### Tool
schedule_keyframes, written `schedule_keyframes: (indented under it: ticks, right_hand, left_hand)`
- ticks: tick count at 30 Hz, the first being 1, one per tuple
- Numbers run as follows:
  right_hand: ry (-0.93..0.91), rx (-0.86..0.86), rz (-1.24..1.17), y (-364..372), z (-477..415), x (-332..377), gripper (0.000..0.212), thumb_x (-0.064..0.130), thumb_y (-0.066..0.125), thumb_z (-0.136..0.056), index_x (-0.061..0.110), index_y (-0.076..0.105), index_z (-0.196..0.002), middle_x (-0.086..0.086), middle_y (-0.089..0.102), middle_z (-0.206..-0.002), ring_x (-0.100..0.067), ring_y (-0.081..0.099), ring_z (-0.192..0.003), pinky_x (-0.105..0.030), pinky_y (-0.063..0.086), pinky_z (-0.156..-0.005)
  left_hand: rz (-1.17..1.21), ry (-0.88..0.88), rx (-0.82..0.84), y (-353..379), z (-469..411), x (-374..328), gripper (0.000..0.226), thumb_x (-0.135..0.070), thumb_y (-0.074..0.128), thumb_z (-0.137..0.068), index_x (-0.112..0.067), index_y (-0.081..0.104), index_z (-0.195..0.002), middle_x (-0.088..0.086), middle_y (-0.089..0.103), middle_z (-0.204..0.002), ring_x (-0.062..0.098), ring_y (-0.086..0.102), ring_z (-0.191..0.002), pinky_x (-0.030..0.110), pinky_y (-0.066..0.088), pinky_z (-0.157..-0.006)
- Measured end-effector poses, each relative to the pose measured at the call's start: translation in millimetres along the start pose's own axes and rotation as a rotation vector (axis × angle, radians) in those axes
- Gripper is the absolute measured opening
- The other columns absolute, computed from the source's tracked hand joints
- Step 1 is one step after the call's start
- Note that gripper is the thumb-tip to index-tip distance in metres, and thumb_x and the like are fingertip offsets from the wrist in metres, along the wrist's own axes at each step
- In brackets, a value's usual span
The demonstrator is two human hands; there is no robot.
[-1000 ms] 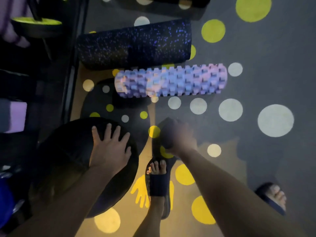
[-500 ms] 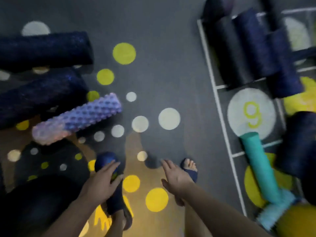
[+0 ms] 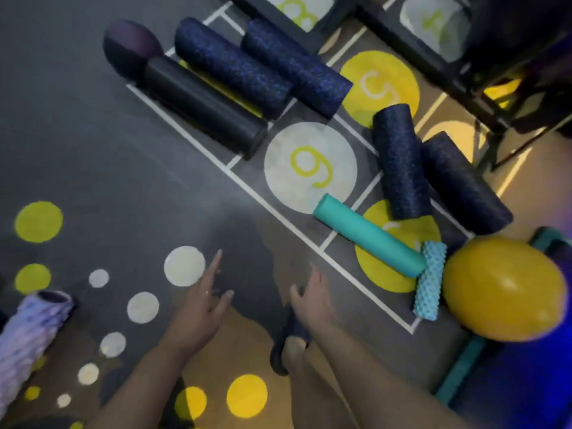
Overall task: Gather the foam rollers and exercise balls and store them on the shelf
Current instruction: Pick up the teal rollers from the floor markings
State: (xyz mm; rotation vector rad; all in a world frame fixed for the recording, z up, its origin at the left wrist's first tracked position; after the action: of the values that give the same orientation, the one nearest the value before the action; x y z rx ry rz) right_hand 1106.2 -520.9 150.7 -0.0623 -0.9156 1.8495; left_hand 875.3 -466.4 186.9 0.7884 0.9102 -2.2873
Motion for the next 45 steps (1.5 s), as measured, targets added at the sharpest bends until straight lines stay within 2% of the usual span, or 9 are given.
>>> schedule_keyframes:
  ticks: [3,12,18,27,32,36,40,43,45]
  right_hand:
    - [0.035,0.029,0.091,-61,-34,-52,0.069,0.031,0.055,-0.096,0.016,0.024,-0.156,-0.006,0.03,-0.158,-0.027,0.043,-0.14,-0.039,0.04,-0.109]
    - [0.313,-0.042,0.025,-184,-128,-166,0.072,0.029,0.058,-0.098,0.011,0.022,-0.157,-0.012,0.026,-0.16,-0.033,0.031,-0.146,-0.046,0.037,-0.109]
    - [0.468,-0.128,-0.066,-204,-187,-218,0.073,0.028,0.057,-0.098,0.012,0.019,-0.158,-0.014,0.027,-0.158,-0.038,0.038,-0.138,-0.048,0.043,-0.099]
    - [0.91,-0.273,-0.276,-177,-276,-404,0.063,0.024,0.061,-0.094,0.0,0.033,-0.146,-0.02,0.039,-0.149,-0.038,0.04,-0.137,-0.05,0.039,-0.107]
    - [0.878,-0.196,-0.201,-125,-333,-511,0.093,0.039,0.074,-0.087,-0.002,0.022,-0.152,-0.023,0.036,-0.152,-0.041,0.038,-0.14,-0.049,0.034,-0.111]
    - [0.797,-0.253,-0.059,-115,-337,-532,0.115,0.049,0.088,-0.068,0.001,0.024,-0.15,-0.021,0.044,-0.145,-0.039,0.048,-0.132,-0.049,0.045,-0.102]
    - [0.753,-0.184,-0.36,-137,-276,-471,0.103,0.049,0.087,-0.069,0.003,0.035,-0.145,-0.018,0.049,-0.14,-0.039,0.053,-0.128,-0.046,0.046,-0.099]
    - [0.765,-0.02,-0.482,-174,-193,-394,0.104,0.069,0.087,-0.056,0.002,0.054,-0.128,-0.008,0.061,-0.113,-0.032,0.064,-0.103,-0.038,0.051,-0.082]
    - [0.723,0.072,-0.466,-208,-136,-341,0.081,0.054,0.088,-0.067,0.004,0.059,-0.123,-0.009,0.062,-0.107,-0.03,0.064,-0.098,-0.032,0.046,-0.077]
  left_hand:
    - [-0.08,-0.002,0.084,50,-49,-44,0.088,-0.036,0.061,-0.1,-0.071,-0.002,-0.149,0.005,0.046,-0.157,0.018,0.058,-0.132,0.048,0.051,-0.105]
    - [-0.34,0.163,0.275,149,-181,-156,0.096,-0.03,0.065,-0.097,-0.072,-0.006,-0.146,0.003,0.046,-0.152,0.029,0.052,-0.133,0.053,0.046,-0.108]
    - [-0.814,0.4,0.507,217,-270,-183,0.124,-0.045,0.075,-0.087,-0.062,-0.035,-0.143,0.01,0.021,-0.168,0.036,0.032,-0.15,0.056,0.037,-0.117]
    - [-1.44,0.659,0.594,414,-366,-180,0.131,-0.071,0.067,-0.082,-0.03,-0.033,-0.155,0.01,-0.016,-0.172,0.038,-0.007,-0.159,0.057,0.009,-0.127]
    - [-1.495,0.538,0.512,515,-411,-123,0.144,-0.072,0.08,-0.065,-0.032,-0.024,-0.157,0.017,0.016,-0.169,0.048,0.019,-0.152,0.066,0.015,-0.122]
    - [-1.459,0.624,0.363,511,-411,-111,0.115,-0.055,0.085,-0.066,-0.029,0.02,-0.157,0.013,0.054,-0.139,0.042,0.052,-0.122,0.06,0.041,-0.103]
    - [-1.419,0.352,0.336,441,-353,-153,0.121,-0.061,0.086,-0.059,-0.028,0.023,-0.156,0.01,0.052,-0.138,0.039,0.053,-0.122,0.054,0.045,-0.097]
    - [-1.167,0.032,0.239,368,-270,-201,0.116,-0.057,0.087,-0.058,-0.028,0.026,-0.152,0.01,0.051,-0.139,0.039,0.052,-0.125,0.054,0.045,-0.1]
    - [-0.981,-0.157,0.178,316,-211,-234,0.111,-0.06,0.086,-0.06,-0.024,0.029,-0.149,0.011,0.052,-0.136,0.039,0.053,-0.126,0.053,0.046,-0.101]
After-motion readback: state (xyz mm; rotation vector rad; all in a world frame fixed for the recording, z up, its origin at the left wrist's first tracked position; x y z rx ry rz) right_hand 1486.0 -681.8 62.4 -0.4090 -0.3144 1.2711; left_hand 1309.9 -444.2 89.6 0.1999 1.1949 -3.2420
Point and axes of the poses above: each hand's wrist, its own z-axis away from the middle knuckle, its own y-axis out of the palm, x = y × z, the point moved 1 cm from there along -z, towards the middle knuckle
